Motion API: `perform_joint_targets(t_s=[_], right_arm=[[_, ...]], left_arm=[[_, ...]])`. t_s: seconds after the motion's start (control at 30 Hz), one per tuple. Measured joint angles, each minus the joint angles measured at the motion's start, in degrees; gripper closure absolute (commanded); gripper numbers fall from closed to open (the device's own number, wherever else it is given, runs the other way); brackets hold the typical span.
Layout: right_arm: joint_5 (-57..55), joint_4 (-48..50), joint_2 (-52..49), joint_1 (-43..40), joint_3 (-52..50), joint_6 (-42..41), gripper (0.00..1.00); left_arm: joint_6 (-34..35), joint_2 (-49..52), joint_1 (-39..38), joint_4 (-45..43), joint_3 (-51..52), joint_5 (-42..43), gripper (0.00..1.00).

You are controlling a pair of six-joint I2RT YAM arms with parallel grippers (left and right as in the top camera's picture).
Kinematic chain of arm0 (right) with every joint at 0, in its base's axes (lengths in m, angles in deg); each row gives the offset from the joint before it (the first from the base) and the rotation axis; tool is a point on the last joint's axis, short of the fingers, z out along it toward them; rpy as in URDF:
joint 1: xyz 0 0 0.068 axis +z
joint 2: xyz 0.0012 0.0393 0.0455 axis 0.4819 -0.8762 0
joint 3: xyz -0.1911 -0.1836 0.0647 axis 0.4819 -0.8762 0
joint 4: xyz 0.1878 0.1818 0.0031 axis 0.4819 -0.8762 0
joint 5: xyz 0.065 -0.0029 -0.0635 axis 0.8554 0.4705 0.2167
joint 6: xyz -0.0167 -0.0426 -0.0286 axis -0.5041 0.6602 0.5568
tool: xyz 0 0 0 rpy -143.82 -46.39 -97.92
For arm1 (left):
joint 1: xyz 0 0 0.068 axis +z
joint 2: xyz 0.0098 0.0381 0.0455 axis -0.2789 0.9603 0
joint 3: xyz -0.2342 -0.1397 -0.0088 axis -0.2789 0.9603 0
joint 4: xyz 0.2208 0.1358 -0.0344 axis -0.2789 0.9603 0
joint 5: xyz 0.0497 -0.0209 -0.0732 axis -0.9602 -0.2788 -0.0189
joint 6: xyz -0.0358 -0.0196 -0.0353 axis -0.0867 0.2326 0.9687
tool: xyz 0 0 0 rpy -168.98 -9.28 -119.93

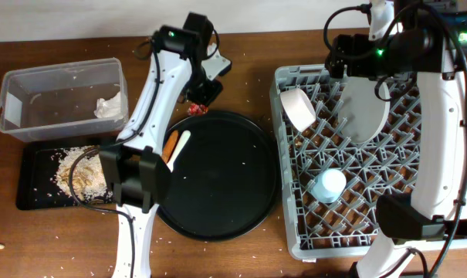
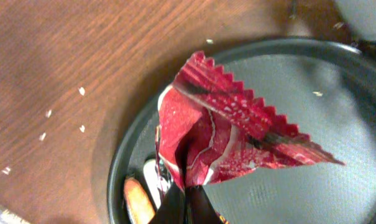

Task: Sort waste into correct bins and load items into the dishwasher rack
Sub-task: 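Grasp the red wrapper with the left gripper and drop it in the clear bin, then reach the left gripper to the carrot and grasp it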

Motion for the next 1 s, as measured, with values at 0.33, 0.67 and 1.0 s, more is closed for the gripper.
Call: perform_joint_targets(t_s=[0.33, 0.67, 1.0], right_arm=[[-0.02, -0.07, -0.11, 0.00, 0.00, 0.00, 0.06], [0.00, -0.07, -0.15, 0.00, 0.00, 0.02, 0.06], [-0.02, -0.07, -0.22, 0.02, 0.00, 0.00, 0.05]], left_arm=[[3.50, -0.02, 13.22, 7.52, -21.84, -0.02, 1.00], [15.39, -0.07, 29.99, -4.50, -7.13, -4.79, 0.17], [17.94, 0.22, 31.01, 0.07, -6.49, -5.51, 0.08]])
